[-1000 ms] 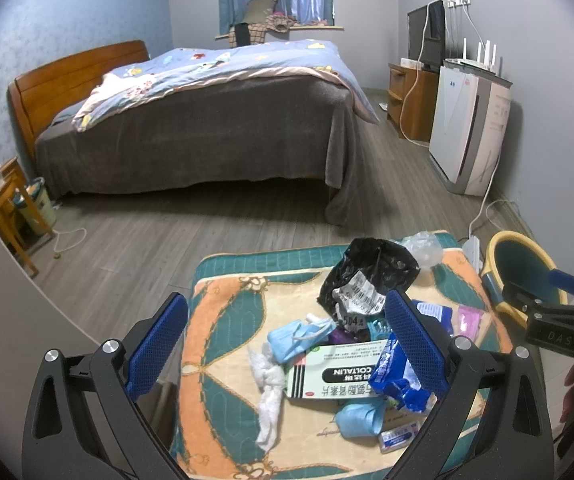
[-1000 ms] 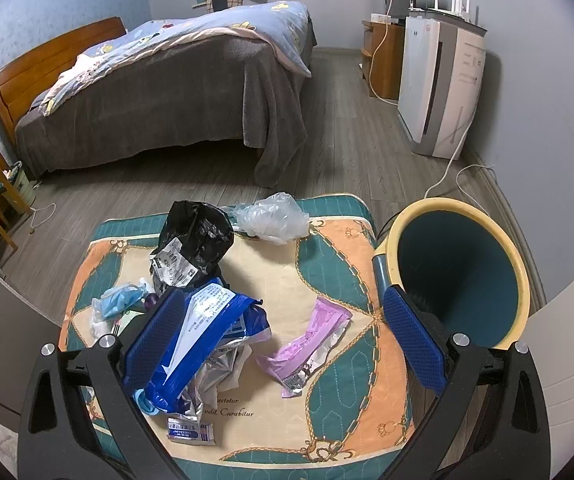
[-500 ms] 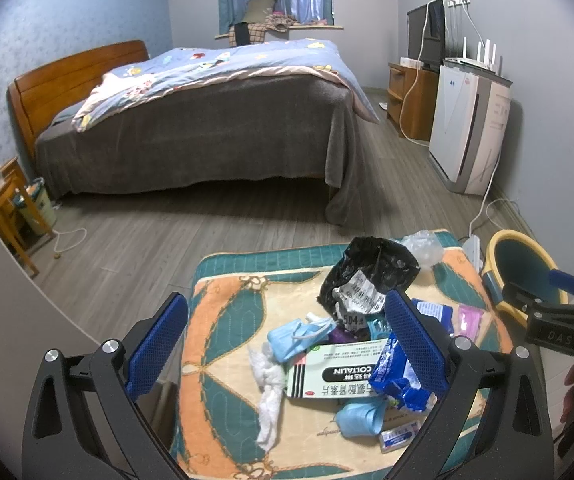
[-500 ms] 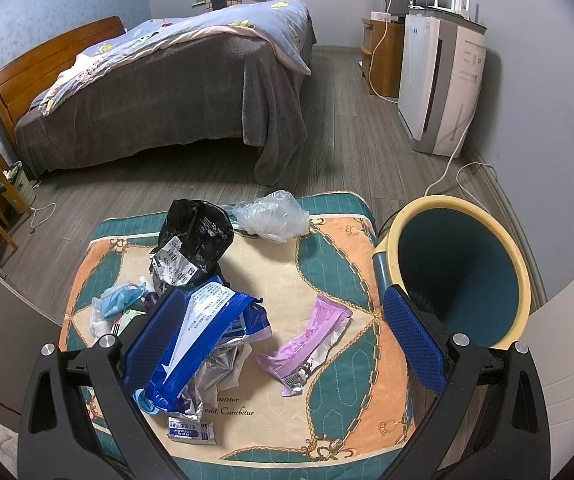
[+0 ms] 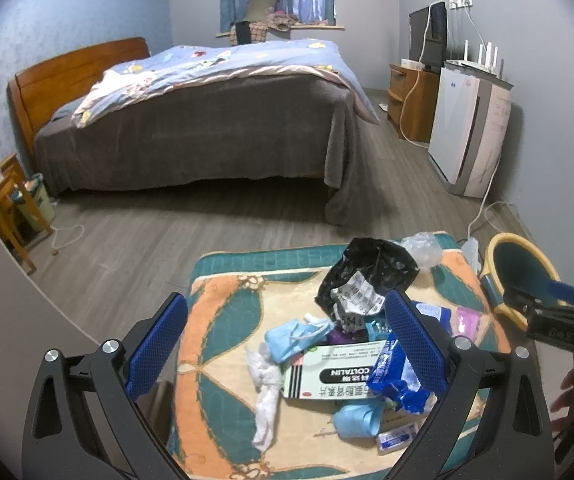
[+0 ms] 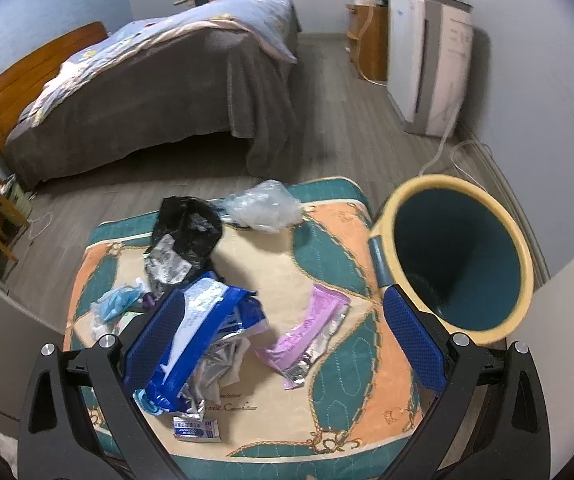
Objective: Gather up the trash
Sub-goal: 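Grasp the pink wrapper with the right tool while the left grasps the blue wipe pack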
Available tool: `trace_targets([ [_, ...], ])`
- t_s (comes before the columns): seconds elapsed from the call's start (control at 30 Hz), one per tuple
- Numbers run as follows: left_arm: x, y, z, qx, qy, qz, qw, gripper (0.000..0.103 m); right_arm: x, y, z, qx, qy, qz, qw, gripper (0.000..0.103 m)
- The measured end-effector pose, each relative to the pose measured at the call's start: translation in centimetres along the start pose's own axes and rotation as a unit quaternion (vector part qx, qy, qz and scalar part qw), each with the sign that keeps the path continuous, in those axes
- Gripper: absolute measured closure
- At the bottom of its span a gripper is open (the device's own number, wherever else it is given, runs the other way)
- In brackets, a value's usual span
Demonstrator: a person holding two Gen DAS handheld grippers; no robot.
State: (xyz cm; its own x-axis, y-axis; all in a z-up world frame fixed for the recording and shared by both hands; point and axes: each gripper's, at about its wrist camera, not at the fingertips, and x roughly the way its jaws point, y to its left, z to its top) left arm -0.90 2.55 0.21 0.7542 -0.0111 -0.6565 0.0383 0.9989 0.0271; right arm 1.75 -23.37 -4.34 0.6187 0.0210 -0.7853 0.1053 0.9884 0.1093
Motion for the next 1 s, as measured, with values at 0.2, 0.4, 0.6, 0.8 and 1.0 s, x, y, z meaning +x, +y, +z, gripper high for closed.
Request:
trace_targets([
  [0.2,2.1,-1.1,-0.8,0.012,0.012,0.009,0.9998,0.005,1.5,-2.1,0.3,0.045,0.033,-0.011,0.998,0.006],
  [0.4,5.1,-5.2,-2.3,0.072,0.055,-0.038,0.9951,0.005,3.5,-3.2,0.5,0.049,0.064,-0.018,0.997,0.006],
  [0.6,8.3,-8.8,-4.5,0.108,0.087,-0.086,0.9866,0.005,6.7,-4.7,0.2,0.072,0.088,-0.020,0.993,0.006],
  [0.8,10.7,-11.6,-6.2,0.151,0.119,-0.111,0.9751,0.008,10.5,-4.6,-0.8,0.068,0.137,-0.013,0.988,0.026],
  [1.0,12.4,-12.9,-7.2,0.173,0.150,-0.125,0.9654,0.029,13.5,-3.9,-2.2,0.064,0.186,0.003,0.981,0.053],
])
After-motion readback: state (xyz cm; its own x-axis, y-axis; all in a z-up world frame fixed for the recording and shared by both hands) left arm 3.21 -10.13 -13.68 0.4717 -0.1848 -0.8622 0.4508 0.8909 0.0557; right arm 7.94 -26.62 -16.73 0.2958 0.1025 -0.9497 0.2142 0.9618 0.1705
